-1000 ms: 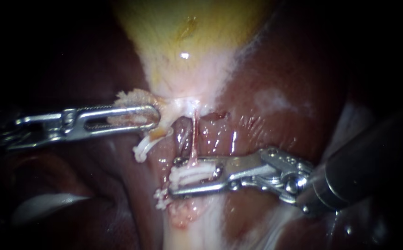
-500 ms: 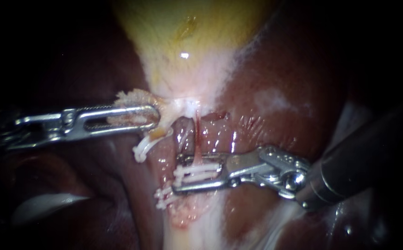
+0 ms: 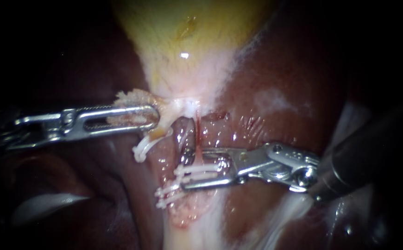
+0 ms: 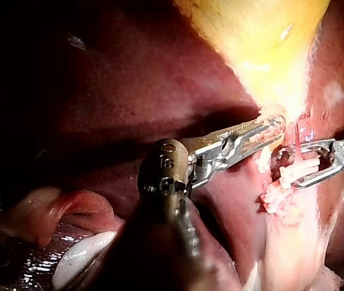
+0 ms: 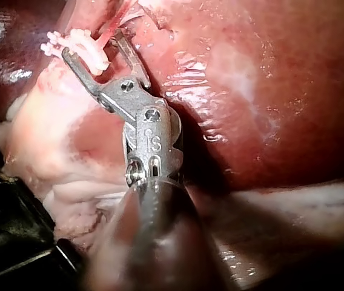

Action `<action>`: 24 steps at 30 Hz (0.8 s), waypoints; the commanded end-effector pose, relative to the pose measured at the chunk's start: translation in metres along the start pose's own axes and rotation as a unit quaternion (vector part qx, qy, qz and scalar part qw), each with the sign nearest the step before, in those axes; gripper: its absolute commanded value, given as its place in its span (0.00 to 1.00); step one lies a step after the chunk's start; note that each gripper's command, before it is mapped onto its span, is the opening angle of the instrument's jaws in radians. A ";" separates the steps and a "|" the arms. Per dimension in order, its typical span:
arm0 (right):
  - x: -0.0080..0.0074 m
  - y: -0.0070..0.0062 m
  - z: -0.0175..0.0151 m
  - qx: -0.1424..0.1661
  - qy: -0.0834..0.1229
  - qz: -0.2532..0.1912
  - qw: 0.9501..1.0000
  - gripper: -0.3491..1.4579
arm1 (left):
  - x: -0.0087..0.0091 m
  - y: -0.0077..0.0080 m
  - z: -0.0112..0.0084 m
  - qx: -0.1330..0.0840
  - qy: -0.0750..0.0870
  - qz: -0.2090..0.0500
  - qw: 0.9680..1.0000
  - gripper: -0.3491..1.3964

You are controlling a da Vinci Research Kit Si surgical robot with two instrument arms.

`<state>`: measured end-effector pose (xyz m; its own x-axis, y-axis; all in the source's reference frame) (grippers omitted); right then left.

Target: Going back second clip right tube

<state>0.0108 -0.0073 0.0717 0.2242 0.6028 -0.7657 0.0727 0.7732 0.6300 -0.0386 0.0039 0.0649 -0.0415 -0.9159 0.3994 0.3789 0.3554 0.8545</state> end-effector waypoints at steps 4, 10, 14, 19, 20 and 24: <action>0.0010 -0.0003 -0.0016 -0.001 -0.021 -0.033 0.999 0.47 | 0.0000 0.0000 0.0000 0.000 0.000 0.000 1.000 0.00; 0.0022 -0.0006 -0.0042 -0.002 -0.043 -0.066 0.997 0.47 | 0.0000 0.0000 0.0000 0.000 0.000 0.000 1.000 0.00; 0.0037 -0.0009 -0.0060 -0.002 -0.044 -0.084 0.995 0.47 | 0.0000 0.0000 0.0000 0.000 0.000 0.000 1.000 0.00; 0.0062 -0.0015 -0.0081 -0.005 -0.046 -0.100 0.994 0.47 | 0.0000 0.0000 0.0000 0.000 0.000 0.000 1.000 0.00; 0.0066 -0.0016 -0.0085 -0.005 -0.046 -0.104 0.993 0.47 | 0.0000 0.0000 0.0000 0.000 0.000 0.000 1.000 0.00; 0.0082 -0.0020 -0.0103 -0.008 -0.048 -0.111 0.993 0.47 | 0.0000 0.0000 0.0000 0.000 0.000 0.000 1.000 0.00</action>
<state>0.0021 -0.0017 0.0626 0.2962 0.3923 -0.8708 0.1158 0.8902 0.4405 -0.0386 0.0039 0.0648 -0.0418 -0.9158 0.3994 0.3783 0.3555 0.8547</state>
